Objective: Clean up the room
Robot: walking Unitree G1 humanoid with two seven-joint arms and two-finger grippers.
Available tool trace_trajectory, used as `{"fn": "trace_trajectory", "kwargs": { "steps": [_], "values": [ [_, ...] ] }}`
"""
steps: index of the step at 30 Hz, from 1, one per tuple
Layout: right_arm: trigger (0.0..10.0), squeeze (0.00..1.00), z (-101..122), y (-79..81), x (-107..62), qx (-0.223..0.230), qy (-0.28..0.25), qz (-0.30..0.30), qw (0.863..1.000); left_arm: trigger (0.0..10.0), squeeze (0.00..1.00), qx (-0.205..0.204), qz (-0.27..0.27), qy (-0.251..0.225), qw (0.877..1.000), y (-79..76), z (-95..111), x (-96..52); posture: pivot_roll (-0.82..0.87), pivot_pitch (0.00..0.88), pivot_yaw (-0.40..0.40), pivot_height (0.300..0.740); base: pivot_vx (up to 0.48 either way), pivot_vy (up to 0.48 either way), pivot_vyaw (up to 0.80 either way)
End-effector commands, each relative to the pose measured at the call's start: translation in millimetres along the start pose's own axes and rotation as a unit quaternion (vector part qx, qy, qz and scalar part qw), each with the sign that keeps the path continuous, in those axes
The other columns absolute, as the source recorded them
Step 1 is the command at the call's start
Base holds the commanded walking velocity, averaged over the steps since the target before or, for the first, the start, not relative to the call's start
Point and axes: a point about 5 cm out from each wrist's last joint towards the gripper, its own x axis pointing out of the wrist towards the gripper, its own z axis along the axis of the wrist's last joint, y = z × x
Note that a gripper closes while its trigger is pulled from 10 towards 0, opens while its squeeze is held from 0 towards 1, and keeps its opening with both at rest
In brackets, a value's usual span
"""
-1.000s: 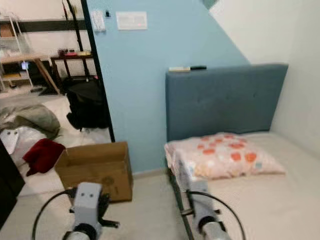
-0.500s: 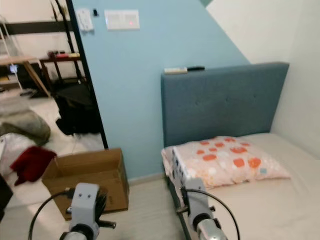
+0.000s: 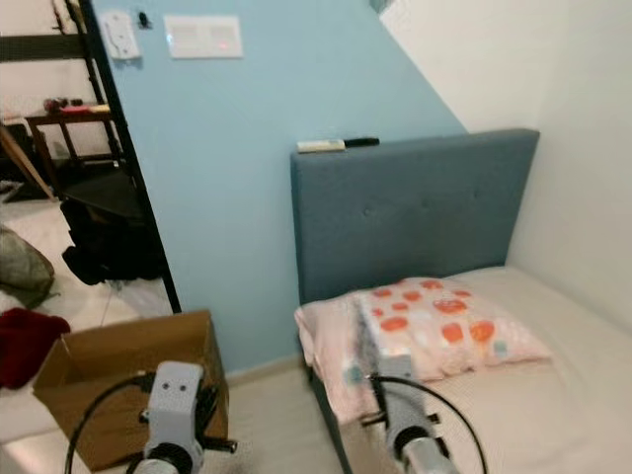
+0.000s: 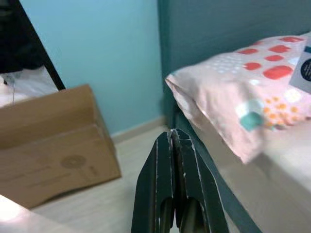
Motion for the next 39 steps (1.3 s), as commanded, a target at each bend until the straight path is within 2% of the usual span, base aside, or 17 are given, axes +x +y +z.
{"fn": "trace_trajectory", "kwargs": {
  "steps": [1, 33, 39],
  "values": [
    [10.0, 0.0, 6.4, 11.7, 1.9, 0.008, -0.017, 0.018, 1.0, 10.0, 0.0, 0.005, 0.009, 0.014, 1.0, 7.0, -6.3, -2.9, -0.04, 0.063, 0.004, 0.74, 0.3, 0.0, 0.0],
    [10.0, 0.0, 5.8, 14.0, 1.0, 0.005, -0.019, 0.022, 1.0, 10.0, 0.0, 0.006, 0.005, 0.012, 1.0, 6.4, -6.0, -3.6, -0.04, 0.05, 0.003, 0.74, 0.298, 0.0, 0.0],
    [10.0, 0.0, 5.7, 13.6, 1.0, 0.003, -0.018, 0.023, 1.0, 10.0, 0.0, 0.012, -0.007, 0.016, 1.0, 2.6, -7.5, -4.3, -0.04, 0.056, 0.002, 0.74, 0.0, 0.0, 0.0]
  ]
}}
